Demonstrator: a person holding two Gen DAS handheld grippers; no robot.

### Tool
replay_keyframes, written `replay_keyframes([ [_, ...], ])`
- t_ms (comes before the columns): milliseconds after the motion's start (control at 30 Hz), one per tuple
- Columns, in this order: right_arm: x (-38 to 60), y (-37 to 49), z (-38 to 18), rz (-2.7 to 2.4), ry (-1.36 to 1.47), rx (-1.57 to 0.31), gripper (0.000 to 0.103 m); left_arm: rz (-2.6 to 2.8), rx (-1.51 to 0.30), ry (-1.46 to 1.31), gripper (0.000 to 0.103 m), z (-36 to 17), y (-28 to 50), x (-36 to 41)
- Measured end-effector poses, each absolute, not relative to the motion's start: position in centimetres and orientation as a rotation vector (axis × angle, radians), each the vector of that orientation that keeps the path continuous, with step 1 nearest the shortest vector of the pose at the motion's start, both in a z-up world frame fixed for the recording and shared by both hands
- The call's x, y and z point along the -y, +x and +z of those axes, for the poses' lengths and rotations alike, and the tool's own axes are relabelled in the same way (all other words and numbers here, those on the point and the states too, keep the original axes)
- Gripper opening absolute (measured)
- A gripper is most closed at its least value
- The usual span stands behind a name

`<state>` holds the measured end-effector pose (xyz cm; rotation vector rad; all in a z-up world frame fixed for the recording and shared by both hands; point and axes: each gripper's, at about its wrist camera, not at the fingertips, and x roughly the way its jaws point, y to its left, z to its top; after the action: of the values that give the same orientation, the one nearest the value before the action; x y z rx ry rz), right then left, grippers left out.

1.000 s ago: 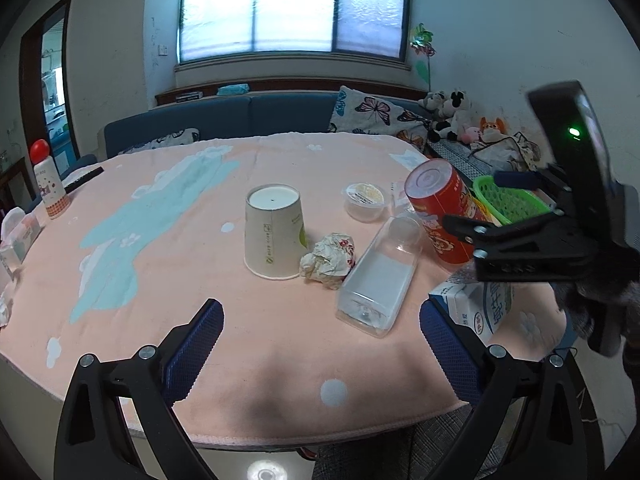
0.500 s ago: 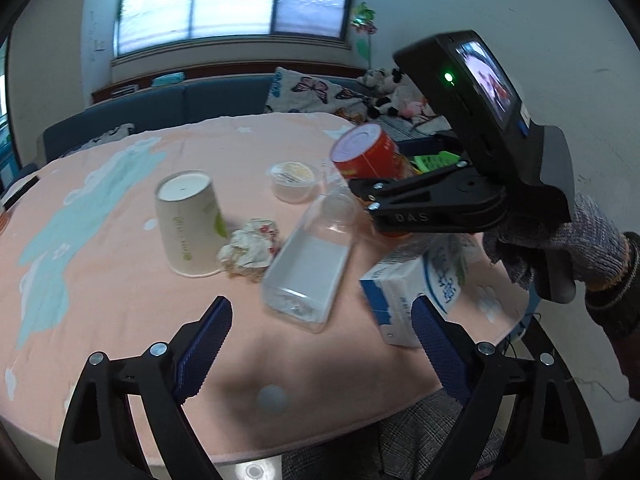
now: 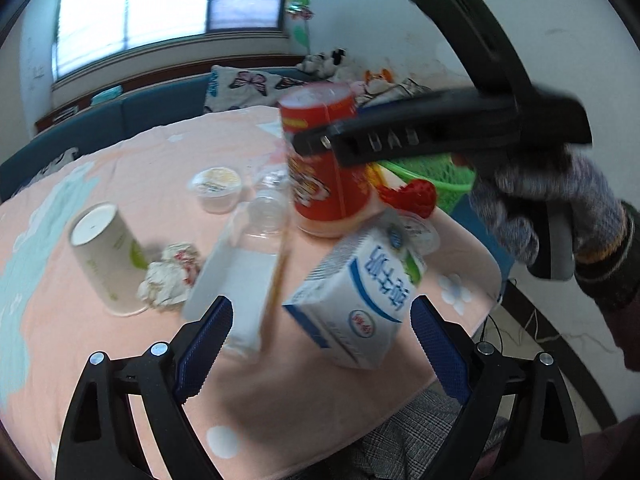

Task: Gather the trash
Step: 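Carry the red can into the green basket with the right tool while the left tool grasps the milk carton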

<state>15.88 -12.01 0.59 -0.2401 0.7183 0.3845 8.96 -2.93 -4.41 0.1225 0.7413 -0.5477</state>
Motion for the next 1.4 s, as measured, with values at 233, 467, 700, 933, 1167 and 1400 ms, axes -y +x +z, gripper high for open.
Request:
replay_keyframes([
  [233,13.9,15.7,2.6,0.386,-0.161,-0.698,0.065,-0.597,-0.725,0.213,0.088,-4.4,8.6,5.3],
  [467,16.6,15.5,4.5,0.377,-0.073,-0.683,0.065,-0.671,-0.723,0.304,0.088,-3.8,9.4,7.2],
  [700,21.2,15.5,6.3,0.312,-0.006,-0.665,0.065,-0.787,-0.783,0.395,0.088,-3.8,11.2,8.3],
  [933,26.1,15.5,6.5,0.202,0.038,-0.656,0.065,-0.832,-0.851,0.445,0.088,-4.9,13.2,9.0],
  [1167,30.0,16.7,4.7,0.102,0.068,-0.701,0.065,-0.843,-0.884,0.489,0.088,-5.8,14.3,9.8],
  [1400,33.7,18.8,1.9,0.026,0.123,-0.754,0.065,-0.850,-0.915,0.494,0.077,-6.6,15.2,10.3],
])
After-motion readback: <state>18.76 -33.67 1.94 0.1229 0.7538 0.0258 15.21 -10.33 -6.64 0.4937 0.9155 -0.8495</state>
